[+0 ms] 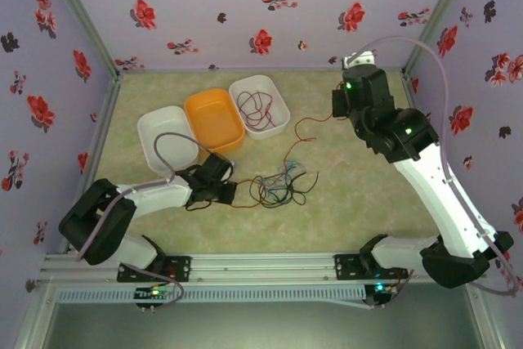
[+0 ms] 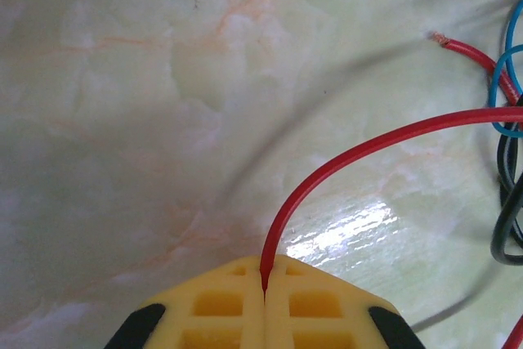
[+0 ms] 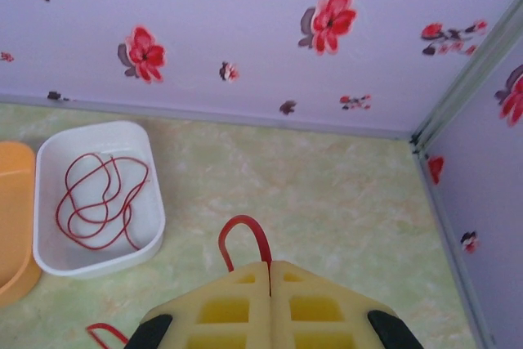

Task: Untangle the cables

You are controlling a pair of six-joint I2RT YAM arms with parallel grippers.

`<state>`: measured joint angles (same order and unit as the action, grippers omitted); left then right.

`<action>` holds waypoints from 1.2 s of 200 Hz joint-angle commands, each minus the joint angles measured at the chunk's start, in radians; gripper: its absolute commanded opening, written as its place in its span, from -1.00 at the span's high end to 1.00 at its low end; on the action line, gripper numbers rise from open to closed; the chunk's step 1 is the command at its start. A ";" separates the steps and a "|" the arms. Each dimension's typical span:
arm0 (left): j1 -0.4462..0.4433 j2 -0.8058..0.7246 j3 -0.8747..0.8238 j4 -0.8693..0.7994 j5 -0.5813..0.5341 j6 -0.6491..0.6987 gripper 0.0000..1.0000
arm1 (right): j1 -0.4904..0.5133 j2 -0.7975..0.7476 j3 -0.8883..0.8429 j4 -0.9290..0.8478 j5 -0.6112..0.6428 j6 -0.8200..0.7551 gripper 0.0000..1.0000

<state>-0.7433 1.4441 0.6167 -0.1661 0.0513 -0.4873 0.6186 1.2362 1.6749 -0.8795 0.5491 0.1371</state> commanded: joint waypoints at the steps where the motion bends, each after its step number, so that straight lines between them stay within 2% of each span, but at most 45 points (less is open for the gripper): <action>1: 0.007 -0.021 0.007 -0.035 -0.027 0.018 1.00 | -0.005 -0.013 0.054 0.040 0.042 -0.061 0.91; 56: 0.007 -0.011 -0.005 -0.033 -0.033 0.016 1.00 | -0.005 0.034 0.213 0.064 0.143 -0.148 0.93; 101: 0.008 -0.036 0.012 -0.050 -0.032 0.024 1.00 | -0.005 0.096 0.238 0.094 0.069 -0.148 0.93; 147: 0.007 -0.133 0.030 -0.139 -0.062 0.047 1.00 | -0.010 0.185 0.222 0.159 0.014 -0.138 0.93; 215: 0.007 -0.262 0.023 -0.168 -0.066 0.036 1.00 | -0.044 0.391 0.236 0.281 -0.115 -0.068 0.94; 240: 0.007 -0.275 0.029 -0.177 -0.071 0.047 1.00 | -0.055 0.474 0.243 0.345 -0.111 -0.043 0.95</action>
<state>-0.7433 1.1881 0.6201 -0.3080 0.0029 -0.4641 0.5774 1.6424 1.8980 -0.6258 0.4656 0.0452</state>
